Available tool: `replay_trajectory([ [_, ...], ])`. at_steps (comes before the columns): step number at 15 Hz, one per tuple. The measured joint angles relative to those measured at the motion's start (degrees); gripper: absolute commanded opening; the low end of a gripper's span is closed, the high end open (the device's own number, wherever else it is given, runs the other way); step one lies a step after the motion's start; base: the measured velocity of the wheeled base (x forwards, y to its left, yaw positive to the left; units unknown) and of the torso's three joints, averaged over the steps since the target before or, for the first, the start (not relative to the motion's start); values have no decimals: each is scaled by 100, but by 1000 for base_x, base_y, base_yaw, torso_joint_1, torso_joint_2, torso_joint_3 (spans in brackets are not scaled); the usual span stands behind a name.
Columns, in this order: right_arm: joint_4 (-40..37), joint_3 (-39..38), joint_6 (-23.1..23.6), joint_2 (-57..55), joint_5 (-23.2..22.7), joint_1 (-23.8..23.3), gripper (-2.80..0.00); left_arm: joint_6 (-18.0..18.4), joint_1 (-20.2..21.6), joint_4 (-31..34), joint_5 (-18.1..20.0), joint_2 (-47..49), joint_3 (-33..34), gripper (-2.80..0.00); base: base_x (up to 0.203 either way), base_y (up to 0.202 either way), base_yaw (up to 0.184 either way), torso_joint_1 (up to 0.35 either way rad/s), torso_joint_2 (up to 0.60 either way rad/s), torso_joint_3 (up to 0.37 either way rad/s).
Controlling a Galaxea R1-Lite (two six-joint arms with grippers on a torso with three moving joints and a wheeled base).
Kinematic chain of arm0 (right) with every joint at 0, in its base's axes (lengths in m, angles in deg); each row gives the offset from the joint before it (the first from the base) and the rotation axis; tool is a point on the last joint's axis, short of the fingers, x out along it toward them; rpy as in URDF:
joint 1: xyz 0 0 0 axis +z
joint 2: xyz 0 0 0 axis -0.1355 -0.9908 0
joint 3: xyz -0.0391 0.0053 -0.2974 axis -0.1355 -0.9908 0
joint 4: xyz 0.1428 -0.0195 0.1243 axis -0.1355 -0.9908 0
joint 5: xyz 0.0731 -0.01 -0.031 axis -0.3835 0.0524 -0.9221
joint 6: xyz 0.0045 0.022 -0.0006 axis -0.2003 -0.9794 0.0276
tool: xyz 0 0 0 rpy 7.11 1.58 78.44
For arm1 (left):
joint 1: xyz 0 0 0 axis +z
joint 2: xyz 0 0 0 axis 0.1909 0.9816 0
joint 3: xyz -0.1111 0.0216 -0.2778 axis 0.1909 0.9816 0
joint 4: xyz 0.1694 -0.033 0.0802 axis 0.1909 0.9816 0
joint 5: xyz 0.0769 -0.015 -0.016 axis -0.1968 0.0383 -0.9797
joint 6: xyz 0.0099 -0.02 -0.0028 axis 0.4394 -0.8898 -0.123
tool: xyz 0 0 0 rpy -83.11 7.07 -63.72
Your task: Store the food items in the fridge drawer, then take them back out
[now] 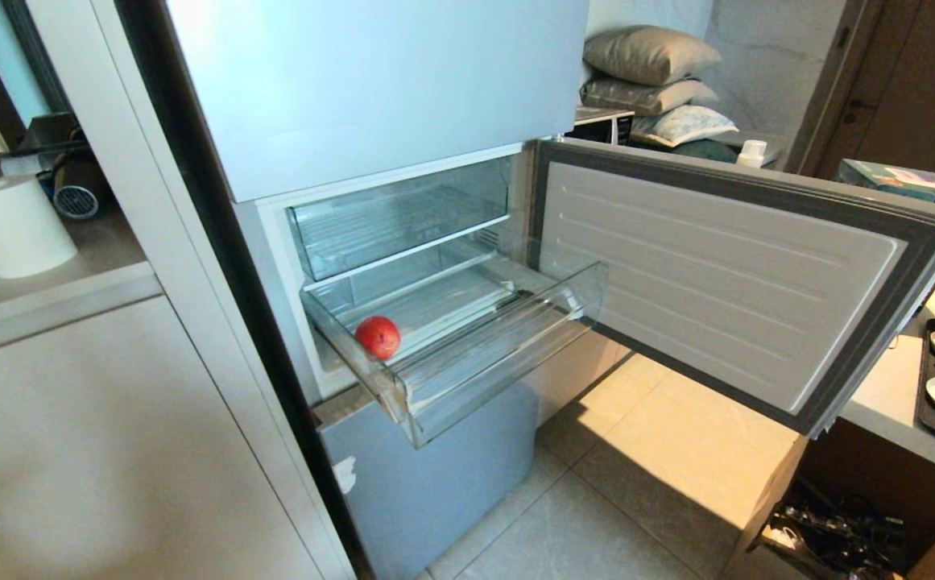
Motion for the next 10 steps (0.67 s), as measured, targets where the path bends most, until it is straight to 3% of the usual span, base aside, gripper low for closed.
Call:
replay_trajectory([
  [4, -432, -173, -67, 1325, 112, 63, -280, 0, 0, 0, 0, 0, 0, -280, 0, 0, 0, 0, 0, 0],
  [8, -428, -193, -146, 1644, 237, 72, -280, 0, 0, 0, 0, 0, 0, -280, -1, -5, 10, 1, 1, 0],
  [10, -434, -196, -139, 1684, 236, 72, -280, -2, -2, 0, 0, 0, 0, -280, -1, -10, 125, -1, 2, 7],
])
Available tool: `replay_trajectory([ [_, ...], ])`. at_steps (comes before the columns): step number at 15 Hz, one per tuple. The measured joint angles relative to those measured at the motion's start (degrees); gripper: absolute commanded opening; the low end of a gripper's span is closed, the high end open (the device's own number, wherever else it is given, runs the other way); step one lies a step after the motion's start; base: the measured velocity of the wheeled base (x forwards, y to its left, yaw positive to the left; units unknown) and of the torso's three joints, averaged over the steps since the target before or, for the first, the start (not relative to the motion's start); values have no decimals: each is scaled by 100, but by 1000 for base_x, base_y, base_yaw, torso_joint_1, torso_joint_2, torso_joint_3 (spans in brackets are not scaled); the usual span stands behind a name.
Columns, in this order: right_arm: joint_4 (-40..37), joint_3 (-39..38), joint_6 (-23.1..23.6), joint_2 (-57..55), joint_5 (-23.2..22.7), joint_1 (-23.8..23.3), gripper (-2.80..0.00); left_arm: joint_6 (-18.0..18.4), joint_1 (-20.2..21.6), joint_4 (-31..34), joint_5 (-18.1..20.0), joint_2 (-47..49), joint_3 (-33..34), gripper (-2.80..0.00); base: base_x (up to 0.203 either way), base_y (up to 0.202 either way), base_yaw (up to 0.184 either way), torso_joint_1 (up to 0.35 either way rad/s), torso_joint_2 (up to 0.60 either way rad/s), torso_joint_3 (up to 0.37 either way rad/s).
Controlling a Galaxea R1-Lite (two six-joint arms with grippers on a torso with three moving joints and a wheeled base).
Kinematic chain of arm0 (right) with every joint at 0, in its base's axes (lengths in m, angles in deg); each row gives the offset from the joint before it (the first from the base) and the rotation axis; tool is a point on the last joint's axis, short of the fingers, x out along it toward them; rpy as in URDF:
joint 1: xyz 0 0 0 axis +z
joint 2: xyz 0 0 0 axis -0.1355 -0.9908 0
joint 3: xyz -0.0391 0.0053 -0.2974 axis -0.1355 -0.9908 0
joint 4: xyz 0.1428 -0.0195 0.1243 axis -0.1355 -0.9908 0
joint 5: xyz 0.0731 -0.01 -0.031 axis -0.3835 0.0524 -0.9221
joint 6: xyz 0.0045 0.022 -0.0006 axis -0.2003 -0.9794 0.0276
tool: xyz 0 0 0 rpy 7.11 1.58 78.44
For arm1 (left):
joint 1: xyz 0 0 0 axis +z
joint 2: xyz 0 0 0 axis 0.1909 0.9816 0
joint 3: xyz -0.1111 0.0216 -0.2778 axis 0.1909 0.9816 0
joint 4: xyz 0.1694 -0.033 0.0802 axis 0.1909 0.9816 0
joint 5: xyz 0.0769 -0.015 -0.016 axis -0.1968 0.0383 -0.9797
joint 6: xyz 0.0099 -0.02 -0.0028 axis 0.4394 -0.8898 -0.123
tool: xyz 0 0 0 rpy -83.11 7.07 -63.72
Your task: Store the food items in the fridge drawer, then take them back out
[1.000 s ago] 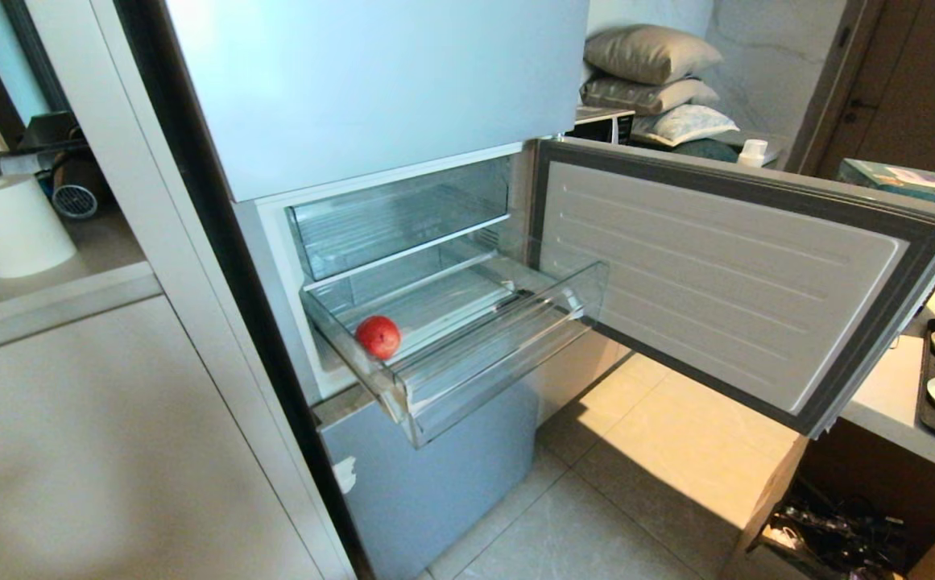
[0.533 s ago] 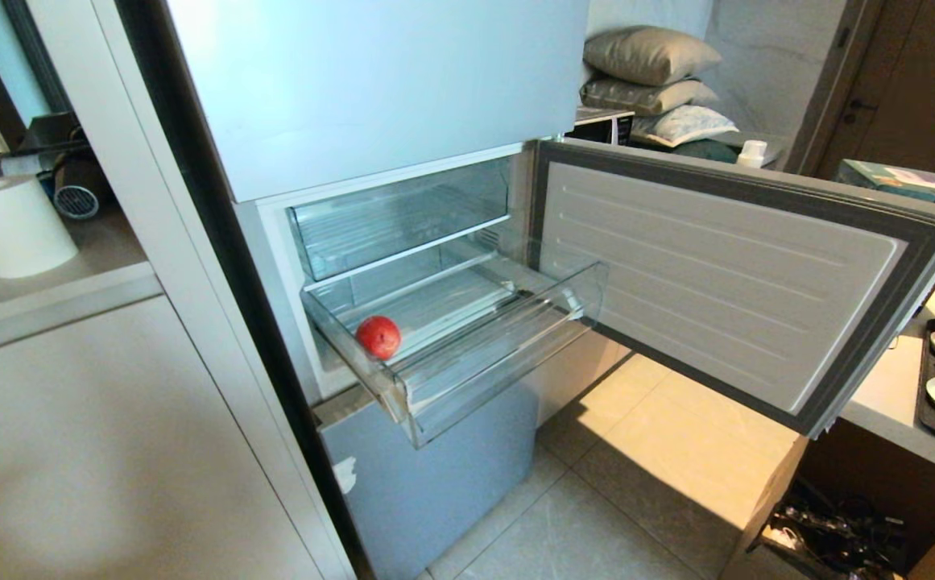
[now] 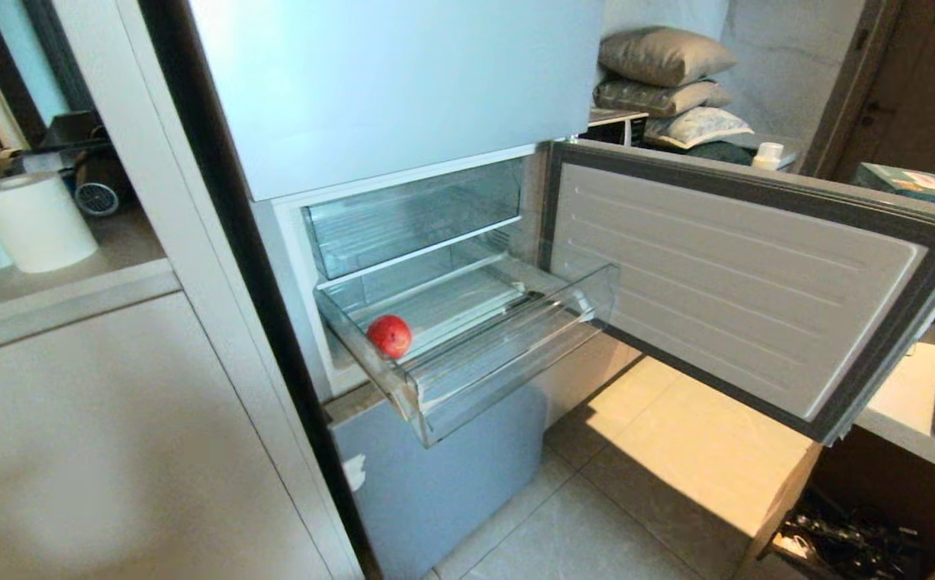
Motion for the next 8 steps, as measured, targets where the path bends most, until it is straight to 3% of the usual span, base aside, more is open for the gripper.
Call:
replay_trajectory([
  [8, -13, -4, -42, 16, 12, 0, -280, 0, 5, 0, 0, 0, 0, -280, -1, -10, 178, 3, 4, 2],
])
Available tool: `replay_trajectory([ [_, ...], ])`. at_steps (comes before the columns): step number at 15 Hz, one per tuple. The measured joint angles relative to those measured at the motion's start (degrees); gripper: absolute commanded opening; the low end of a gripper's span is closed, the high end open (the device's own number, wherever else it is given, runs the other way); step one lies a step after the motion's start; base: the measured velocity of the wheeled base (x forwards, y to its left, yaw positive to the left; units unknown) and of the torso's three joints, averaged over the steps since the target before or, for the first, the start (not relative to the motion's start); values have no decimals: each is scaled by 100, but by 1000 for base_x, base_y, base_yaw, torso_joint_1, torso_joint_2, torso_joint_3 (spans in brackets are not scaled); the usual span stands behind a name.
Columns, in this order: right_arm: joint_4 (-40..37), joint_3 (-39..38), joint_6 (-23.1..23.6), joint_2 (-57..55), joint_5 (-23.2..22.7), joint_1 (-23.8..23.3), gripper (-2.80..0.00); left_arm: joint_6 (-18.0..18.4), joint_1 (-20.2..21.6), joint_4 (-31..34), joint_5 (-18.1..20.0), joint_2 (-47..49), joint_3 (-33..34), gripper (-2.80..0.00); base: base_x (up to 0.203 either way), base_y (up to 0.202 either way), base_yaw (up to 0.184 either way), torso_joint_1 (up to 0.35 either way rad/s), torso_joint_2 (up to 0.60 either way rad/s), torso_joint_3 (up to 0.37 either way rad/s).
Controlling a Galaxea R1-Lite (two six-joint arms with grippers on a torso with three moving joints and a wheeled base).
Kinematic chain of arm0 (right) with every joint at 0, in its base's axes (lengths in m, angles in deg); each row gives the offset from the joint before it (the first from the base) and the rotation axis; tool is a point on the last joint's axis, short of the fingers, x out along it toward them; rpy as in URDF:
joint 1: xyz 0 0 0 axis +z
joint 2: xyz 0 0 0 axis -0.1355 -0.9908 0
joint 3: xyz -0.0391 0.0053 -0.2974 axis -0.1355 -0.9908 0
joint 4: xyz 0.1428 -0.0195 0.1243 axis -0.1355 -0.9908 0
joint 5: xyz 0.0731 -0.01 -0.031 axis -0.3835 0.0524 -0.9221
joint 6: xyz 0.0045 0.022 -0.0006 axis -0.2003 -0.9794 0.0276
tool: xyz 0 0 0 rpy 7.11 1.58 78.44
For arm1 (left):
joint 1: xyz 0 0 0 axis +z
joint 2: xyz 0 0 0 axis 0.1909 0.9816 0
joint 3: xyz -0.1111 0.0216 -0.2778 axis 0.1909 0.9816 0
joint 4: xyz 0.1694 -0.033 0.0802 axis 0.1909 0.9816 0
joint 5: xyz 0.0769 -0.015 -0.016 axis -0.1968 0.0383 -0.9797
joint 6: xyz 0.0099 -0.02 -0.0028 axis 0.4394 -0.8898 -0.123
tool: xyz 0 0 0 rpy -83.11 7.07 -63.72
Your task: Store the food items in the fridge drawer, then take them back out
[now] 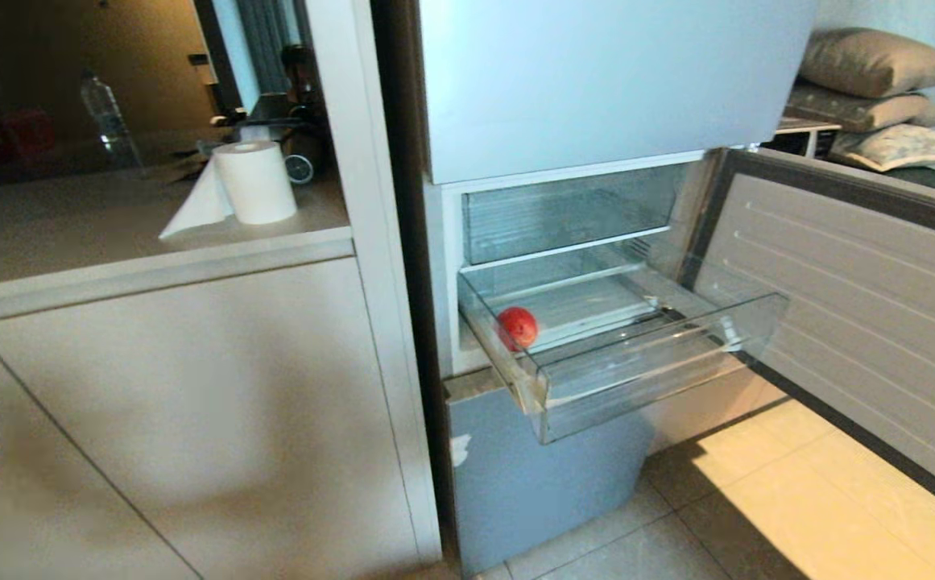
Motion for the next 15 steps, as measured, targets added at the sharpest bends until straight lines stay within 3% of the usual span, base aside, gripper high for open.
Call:
replay_trajectory([
  [4, -2, 0, -4, 0, -11, 0, -280, 2, -5, 0, 0, 0, 0, -280, 1, -6, 141, 4, 1, 1],
  [15, -6, 0, -17, -2, -11, 0, -280, 2, -2, 0, 0, 0, 0, -280, 0, 0, 0, 0, 0, 0],
])
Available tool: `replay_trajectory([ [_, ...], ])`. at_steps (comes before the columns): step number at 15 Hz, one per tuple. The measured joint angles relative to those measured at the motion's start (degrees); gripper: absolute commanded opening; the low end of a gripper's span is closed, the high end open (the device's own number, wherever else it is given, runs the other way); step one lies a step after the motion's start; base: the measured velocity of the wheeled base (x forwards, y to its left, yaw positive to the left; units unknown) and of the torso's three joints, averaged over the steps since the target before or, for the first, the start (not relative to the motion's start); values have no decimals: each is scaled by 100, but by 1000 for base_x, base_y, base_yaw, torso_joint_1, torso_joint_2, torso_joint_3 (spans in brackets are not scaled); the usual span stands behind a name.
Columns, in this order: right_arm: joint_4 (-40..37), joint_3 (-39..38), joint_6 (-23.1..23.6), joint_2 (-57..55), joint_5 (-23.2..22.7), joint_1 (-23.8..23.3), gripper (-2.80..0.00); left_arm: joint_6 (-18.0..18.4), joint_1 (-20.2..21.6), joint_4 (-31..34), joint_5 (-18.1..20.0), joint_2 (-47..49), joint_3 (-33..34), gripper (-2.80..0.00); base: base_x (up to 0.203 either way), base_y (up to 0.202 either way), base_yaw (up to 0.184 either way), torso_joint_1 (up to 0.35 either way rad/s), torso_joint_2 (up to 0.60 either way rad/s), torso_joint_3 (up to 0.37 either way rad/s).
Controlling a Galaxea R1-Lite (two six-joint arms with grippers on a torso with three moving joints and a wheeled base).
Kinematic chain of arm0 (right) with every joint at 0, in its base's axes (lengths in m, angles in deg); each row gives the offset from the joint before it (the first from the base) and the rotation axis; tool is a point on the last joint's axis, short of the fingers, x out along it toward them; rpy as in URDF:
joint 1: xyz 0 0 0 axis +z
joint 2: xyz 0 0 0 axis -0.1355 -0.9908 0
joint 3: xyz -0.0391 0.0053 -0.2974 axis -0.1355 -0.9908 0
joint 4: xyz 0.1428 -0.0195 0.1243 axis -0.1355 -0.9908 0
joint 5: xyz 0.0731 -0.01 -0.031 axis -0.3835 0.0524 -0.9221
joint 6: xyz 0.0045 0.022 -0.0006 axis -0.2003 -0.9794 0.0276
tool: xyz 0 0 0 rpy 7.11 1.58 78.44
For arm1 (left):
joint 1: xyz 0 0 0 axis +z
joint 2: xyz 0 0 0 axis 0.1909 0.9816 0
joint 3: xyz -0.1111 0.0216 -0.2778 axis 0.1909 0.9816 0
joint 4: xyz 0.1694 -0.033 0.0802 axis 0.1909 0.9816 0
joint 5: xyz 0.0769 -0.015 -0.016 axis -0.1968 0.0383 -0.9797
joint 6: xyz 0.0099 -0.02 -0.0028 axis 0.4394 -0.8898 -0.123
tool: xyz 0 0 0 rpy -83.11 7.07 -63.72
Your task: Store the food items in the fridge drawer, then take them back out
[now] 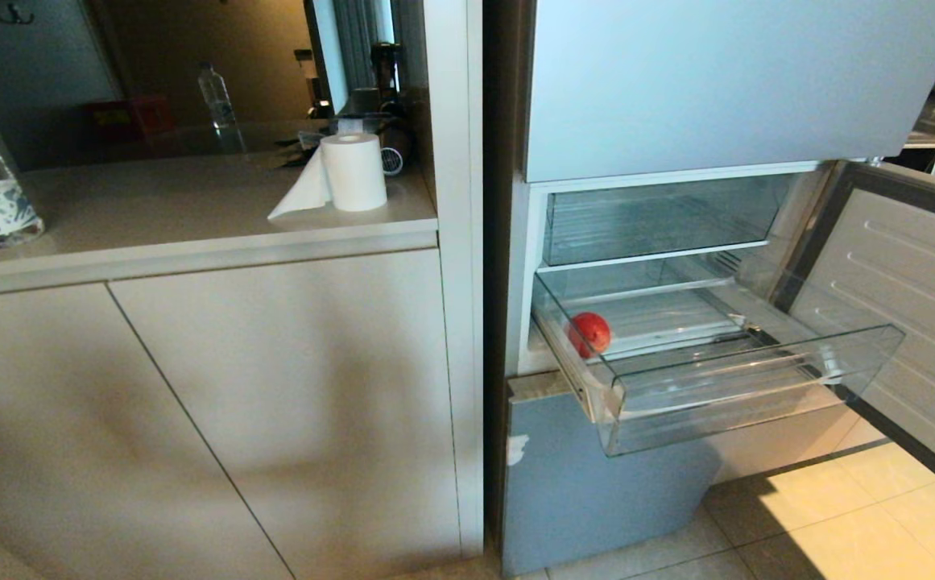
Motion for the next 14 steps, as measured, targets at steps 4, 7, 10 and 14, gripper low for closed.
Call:
replay_trajectory([
  [4, 0, 0, 1, 0, 0, 0, -280, 0, 0, 0, 0, 0, 0, -280, 0, 0, 0, 0, 0, 0],
  [7, 2, 0, -37, 0, 0, 0, -280, 0, 0, 0, 0, 0, 0, -280, 0, 0, 0, 0, 0, 0],
  [10, 9, 0, -381, 0, 17, -2, -280, -2, 0, 0, 0, 0, 0, -280, 0, 0, 0, 0, 0, 0],
  [14, 17, 0, -394, -1, 15, -2, -280, 0, 0, 0, 0, 0, 0, -280, 0, 0, 0, 0, 0, 0],
])
